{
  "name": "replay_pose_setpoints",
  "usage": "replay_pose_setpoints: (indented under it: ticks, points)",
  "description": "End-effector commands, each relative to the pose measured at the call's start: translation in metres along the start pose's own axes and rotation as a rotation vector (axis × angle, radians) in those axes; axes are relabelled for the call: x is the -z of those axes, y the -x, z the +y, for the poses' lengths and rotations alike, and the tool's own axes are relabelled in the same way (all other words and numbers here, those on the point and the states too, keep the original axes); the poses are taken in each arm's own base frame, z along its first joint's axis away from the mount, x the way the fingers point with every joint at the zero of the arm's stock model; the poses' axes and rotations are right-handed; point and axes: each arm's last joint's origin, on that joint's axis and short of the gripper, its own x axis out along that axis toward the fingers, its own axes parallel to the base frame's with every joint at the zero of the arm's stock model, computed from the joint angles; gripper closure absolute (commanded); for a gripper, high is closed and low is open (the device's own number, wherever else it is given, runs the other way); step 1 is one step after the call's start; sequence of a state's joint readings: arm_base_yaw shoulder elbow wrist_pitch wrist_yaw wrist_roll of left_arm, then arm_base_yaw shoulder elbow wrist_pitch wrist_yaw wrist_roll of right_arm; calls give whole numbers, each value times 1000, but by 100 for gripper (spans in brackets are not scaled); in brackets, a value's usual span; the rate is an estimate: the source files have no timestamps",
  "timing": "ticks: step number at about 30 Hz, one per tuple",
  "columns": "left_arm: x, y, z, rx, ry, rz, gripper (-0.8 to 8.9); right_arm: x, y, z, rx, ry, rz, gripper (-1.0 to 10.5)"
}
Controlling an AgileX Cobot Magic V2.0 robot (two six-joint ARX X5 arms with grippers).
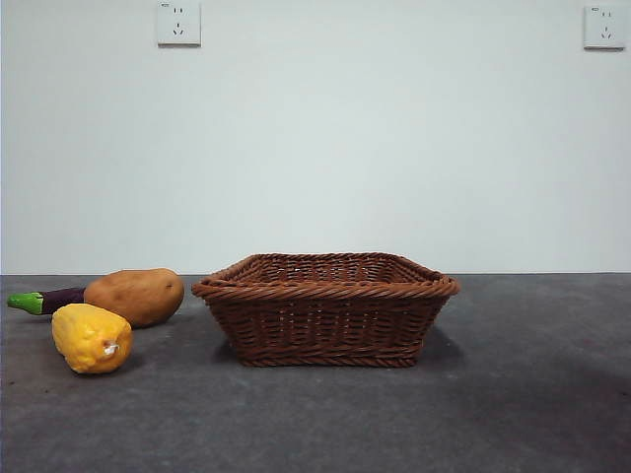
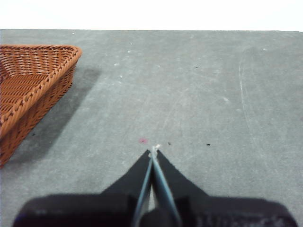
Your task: Help me put the vegetables on the table into the basket
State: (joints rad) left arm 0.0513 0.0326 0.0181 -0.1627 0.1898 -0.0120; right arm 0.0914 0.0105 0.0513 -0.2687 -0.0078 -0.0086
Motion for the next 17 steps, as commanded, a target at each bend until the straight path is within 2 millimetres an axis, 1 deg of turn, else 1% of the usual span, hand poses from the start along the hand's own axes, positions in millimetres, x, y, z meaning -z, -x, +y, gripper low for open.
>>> replay_pose_setpoints:
  ticks: [1, 4, 6, 8, 10, 12, 17]
  points:
    - [3, -1, 0, -2, 13, 4, 817, 2, -1, 0, 1, 2, 2, 946]
    - [1, -1, 0, -2, 12, -9, 817, 0, -1, 0, -4, -19, -18, 946]
    - [1, -1, 0, -1, 12, -12, 817, -1, -1, 1, -28, -85, -25, 946]
    - [1, -1, 0, -1, 15, -11, 817, -1, -1, 1, -34, -104, -22, 946]
    - [1, -1, 0, -1, 47, -13, 820, -1, 0, 2, -59, -130, -23, 955]
    - [-5, 1, 0, 0, 81, -28, 820, -9, 3, 2, -86, -164, -44, 956]
    - [-30, 9, -2, 5, 104, -49, 820, -40, 16, 2, -96, -216, -127, 957]
